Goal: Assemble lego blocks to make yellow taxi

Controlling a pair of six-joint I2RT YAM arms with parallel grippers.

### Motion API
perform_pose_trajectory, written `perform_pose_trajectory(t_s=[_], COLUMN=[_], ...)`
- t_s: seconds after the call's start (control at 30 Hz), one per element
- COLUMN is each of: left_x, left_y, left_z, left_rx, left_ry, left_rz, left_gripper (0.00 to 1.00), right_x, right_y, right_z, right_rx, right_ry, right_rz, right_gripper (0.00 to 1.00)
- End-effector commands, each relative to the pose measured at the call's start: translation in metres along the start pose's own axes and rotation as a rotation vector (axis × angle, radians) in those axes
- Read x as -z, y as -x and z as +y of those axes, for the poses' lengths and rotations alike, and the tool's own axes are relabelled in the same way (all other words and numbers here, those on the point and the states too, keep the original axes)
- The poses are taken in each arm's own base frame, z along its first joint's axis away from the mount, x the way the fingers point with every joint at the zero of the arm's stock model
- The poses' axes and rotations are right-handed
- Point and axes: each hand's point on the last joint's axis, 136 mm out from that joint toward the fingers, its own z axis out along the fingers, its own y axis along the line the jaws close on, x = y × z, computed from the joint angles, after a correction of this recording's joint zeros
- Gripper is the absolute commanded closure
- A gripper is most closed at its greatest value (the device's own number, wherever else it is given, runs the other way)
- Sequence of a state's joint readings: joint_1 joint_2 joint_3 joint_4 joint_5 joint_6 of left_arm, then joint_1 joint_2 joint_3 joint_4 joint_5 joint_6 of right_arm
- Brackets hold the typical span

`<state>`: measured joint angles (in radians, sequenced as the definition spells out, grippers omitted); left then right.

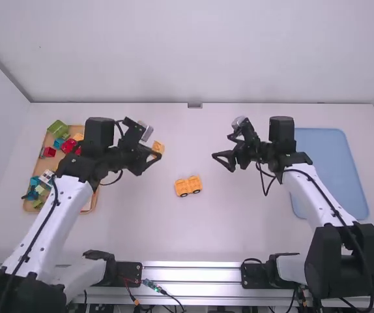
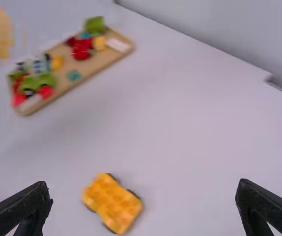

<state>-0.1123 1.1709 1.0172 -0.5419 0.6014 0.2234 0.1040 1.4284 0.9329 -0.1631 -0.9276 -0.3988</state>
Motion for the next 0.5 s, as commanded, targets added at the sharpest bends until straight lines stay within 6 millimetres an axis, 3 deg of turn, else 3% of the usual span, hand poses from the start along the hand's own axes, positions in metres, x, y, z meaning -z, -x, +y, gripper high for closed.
perform_pose_trajectory(t_s=[0.0, 0.13, 0.2, 0.47], left_x=[-0.003, -0.004, -0.009, 0.0], left_y=[-0.007, -0.015, -0.016, -0.016], left_z=[-0.034, -0.056, -0.058, -0.088], left_rx=[-0.152, -0.203, -0.196, -0.242], left_ry=[-0.207, -0.365, -0.391, -0.645], left_rz=[-0.055, -0.113, -0.129, -0.237], left_gripper=[0.98, 0.99, 0.99, 0.99], right_x=[0.009, 0.019, 0.021, 0.013], right_y=[0.027, 0.029, 0.027, 0.021], right_z=[0.041, 0.07, 0.079, 0.123], right_rx=[0.075, 0.118, 0.133, 0.208], right_ry=[0.225, 0.386, 0.435, 0.606], right_rz=[-0.111, -0.177, -0.199, -0.237], right_gripper=[0.01, 0.01, 0.01, 0.01])
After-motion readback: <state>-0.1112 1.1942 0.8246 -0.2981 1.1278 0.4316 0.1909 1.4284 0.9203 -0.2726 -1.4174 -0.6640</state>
